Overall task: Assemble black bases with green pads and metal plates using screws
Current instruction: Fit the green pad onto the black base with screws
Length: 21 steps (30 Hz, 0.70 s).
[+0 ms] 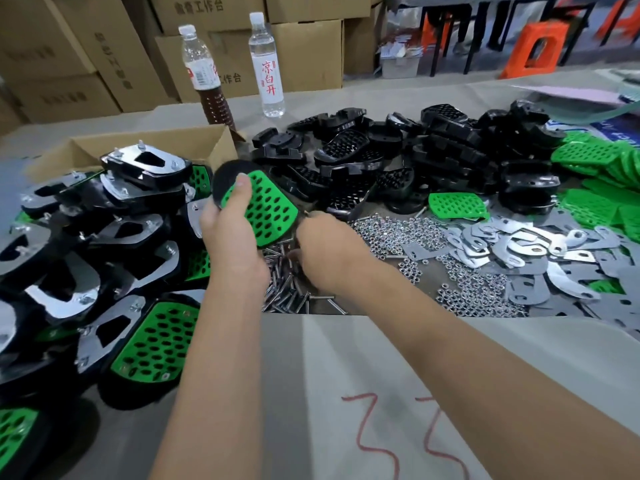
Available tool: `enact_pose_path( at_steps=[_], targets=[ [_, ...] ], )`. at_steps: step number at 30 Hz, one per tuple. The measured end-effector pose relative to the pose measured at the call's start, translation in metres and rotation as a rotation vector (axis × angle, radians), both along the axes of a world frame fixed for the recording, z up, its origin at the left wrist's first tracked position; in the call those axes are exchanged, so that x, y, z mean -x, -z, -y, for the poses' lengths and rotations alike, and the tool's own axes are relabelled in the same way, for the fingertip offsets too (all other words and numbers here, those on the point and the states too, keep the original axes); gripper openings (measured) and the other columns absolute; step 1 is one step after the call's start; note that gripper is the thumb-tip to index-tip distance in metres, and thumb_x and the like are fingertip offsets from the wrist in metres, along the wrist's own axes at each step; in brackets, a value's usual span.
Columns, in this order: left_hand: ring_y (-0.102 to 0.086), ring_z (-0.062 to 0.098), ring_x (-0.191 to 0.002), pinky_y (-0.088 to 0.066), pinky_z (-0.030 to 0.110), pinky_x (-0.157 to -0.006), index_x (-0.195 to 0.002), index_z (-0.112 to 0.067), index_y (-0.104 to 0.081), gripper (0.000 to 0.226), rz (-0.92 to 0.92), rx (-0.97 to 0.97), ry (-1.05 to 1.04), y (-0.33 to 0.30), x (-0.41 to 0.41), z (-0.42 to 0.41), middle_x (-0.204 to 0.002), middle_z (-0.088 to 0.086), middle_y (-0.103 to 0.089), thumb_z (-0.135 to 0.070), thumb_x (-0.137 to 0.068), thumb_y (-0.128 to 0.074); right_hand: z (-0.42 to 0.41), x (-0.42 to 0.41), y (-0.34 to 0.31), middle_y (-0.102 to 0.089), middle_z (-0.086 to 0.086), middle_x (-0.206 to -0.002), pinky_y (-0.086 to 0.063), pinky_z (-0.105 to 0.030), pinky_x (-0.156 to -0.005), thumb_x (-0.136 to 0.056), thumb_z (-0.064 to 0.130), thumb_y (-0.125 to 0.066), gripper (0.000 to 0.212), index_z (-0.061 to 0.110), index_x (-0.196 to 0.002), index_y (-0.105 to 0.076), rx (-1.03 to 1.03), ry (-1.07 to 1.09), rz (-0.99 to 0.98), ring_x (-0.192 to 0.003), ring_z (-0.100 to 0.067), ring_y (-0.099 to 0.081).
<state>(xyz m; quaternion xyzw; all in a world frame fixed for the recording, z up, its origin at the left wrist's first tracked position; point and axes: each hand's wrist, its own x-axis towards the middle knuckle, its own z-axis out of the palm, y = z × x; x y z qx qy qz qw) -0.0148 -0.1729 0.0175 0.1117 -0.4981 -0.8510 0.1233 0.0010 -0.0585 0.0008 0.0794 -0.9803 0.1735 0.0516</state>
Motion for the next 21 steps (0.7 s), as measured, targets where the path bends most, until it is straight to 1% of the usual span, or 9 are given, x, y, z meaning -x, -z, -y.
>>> enact_pose_path(
  at_steps=[2, 4, 7, 9, 11, 14, 17, 19, 21],
  targets=[
    [-0.075, 0.010, -0.081, -0.063, 0.034, -0.070, -0.099, -0.023, -0.068, 0.003, 0.028, 0.147, 0.094, 0.005, -0.002, -0.002, -0.085, -0.011, -0.078, -0.024, -0.099, -0.071, -0.023, -0.003, 0.004, -0.070, -0.010, -0.095, -0.054, -0.032, -0.076, -0.095, 0.010, -0.067, 0.008, 0.011, -0.103, -0.065, 0.258, 0.114, -0.058, -0.083, -0.024, -0.068],
    [-0.074, 0.010, -0.079, -0.061, 0.032, -0.068, -0.100, -0.021, -0.072, 0.004, 0.044, 0.303, 0.218, 0.013, -0.006, -0.004, -0.084, -0.010, -0.078, -0.023, -0.098, -0.071, -0.050, -0.009, 0.007, -0.071, 0.000, -0.074, -0.048, -0.022, -0.067, -0.093, 0.010, -0.073, 0.009, 0.016, -0.097, -0.069, 0.569, 0.206, -0.129, -0.063, -0.008, -0.060],
    [-0.075, 0.017, -0.091, -0.061, 0.037, -0.079, -0.109, -0.017, -0.073, 0.017, 0.090, 0.463, 0.374, 0.020, -0.012, -0.011, -0.100, -0.002, -0.079, -0.026, -0.094, -0.075, -0.072, -0.024, 0.008, -0.075, -0.004, -0.073, -0.059, -0.026, -0.062, -0.094, -0.002, -0.068, 0.018, 0.015, -0.091, -0.075, 1.127, 0.184, -0.208, -0.061, -0.016, -0.071],
    [-0.074, 0.017, -0.090, -0.059, 0.034, -0.075, -0.101, -0.019, -0.074, 0.010, 0.100, 0.533, 0.427, 0.021, -0.013, -0.015, -0.097, -0.003, -0.078, -0.026, -0.094, -0.075, -0.072, -0.032, 0.010, -0.077, -0.011, -0.078, -0.063, -0.029, -0.067, -0.093, -0.005, -0.070, 0.018, 0.011, -0.087, -0.077, 1.337, 0.154, -0.232, -0.071, -0.026, -0.077],
    [-0.074, 0.021, -0.089, -0.059, 0.038, -0.073, -0.094, -0.019, -0.074, 0.008, 0.088, 0.614, 0.450, 0.020, -0.016, -0.021, -0.094, 0.000, -0.078, -0.026, -0.096, -0.072, -0.067, -0.036, 0.013, -0.076, -0.012, -0.077, -0.063, -0.031, -0.068, -0.091, -0.001, -0.075, 0.019, 0.017, -0.084, -0.080, 1.326, 0.149, -0.246, -0.073, -0.026, -0.077],
    [-0.072, 0.030, -0.099, -0.058, 0.051, -0.087, -0.099, -0.013, -0.072, 0.016, 0.071, 0.715, 0.424, 0.019, -0.021, -0.025, -0.106, 0.012, -0.075, -0.027, -0.099, -0.067, -0.065, -0.037, 0.014, -0.076, -0.008, -0.072, -0.063, -0.032, -0.064, -0.089, 0.004, -0.079, 0.018, 0.022, -0.084, -0.081, 1.238, 0.130, -0.274, -0.066, -0.022, -0.073],
    [-0.070, 0.031, -0.105, -0.056, 0.056, -0.096, -0.105, -0.013, -0.071, 0.021, 0.051, 0.741, 0.429, 0.015, -0.022, -0.027, -0.112, 0.013, -0.073, -0.031, -0.099, -0.065, -0.064, -0.038, 0.013, -0.078, 0.000, -0.075, -0.060, -0.029, -0.068, -0.086, 0.010, -0.082, 0.011, 0.021, -0.086, -0.082, 1.168, 0.127, -0.353, -0.071, -0.018, -0.074],
    [-0.068, 0.026, -0.111, -0.054, 0.049, -0.100, -0.113, -0.012, -0.070, 0.031, 0.035, 0.764, 0.467, 0.017, -0.022, -0.030, -0.118, 0.008, -0.073, -0.037, -0.096, -0.064, -0.063, -0.038, 0.013, -0.078, 0.008, -0.078, -0.056, -0.027, -0.072, -0.084, 0.014, -0.085, 0.010, 0.024, -0.086, -0.082, 1.084, 0.131, -0.401, -0.076, -0.014, -0.074],
    [-0.068, 0.003, -0.094, -0.054, 0.023, -0.083, -0.100, -0.018, -0.071, 0.015, 0.010, 0.784, 0.475, 0.020, -0.021, -0.032, -0.095, -0.018, -0.074, -0.032, -0.099, -0.065, -0.062, -0.039, 0.014, -0.078, 0.009, -0.079, -0.057, -0.032, -0.073, -0.083, 0.014, -0.086, 0.010, 0.023, -0.085, -0.083, 1.067, 0.132, -0.405, -0.077, -0.016, -0.074]
  ],
)
